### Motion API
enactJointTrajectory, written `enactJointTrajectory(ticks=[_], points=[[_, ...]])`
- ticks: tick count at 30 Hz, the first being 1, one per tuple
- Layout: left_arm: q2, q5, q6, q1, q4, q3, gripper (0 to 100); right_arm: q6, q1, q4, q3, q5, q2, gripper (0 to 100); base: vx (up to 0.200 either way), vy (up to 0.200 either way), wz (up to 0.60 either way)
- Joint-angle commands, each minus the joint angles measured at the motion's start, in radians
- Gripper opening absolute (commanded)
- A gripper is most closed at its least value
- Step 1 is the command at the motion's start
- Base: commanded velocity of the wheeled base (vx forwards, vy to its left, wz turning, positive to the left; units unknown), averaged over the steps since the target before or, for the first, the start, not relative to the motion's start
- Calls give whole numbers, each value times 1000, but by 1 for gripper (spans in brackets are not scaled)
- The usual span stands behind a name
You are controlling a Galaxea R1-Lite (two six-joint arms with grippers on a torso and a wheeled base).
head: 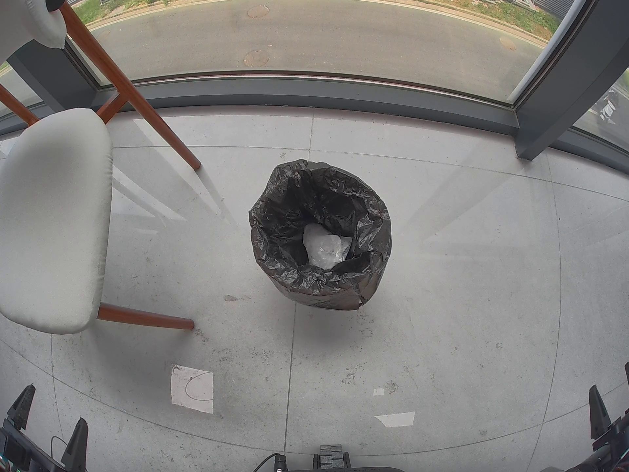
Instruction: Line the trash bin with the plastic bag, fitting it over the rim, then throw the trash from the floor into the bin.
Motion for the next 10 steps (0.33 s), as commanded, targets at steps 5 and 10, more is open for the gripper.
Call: enactJointTrajectory(ticks=[5, 10], points=[[-22, -8, -7, 4, 2, 18, 100, 7, -3, -2, 16, -4, -14, 100, 0, 0, 0], [-22, -8, -7, 4, 2, 18, 100, 4, -3, 2, 16, -1, -14, 100, 0, 0, 0]])
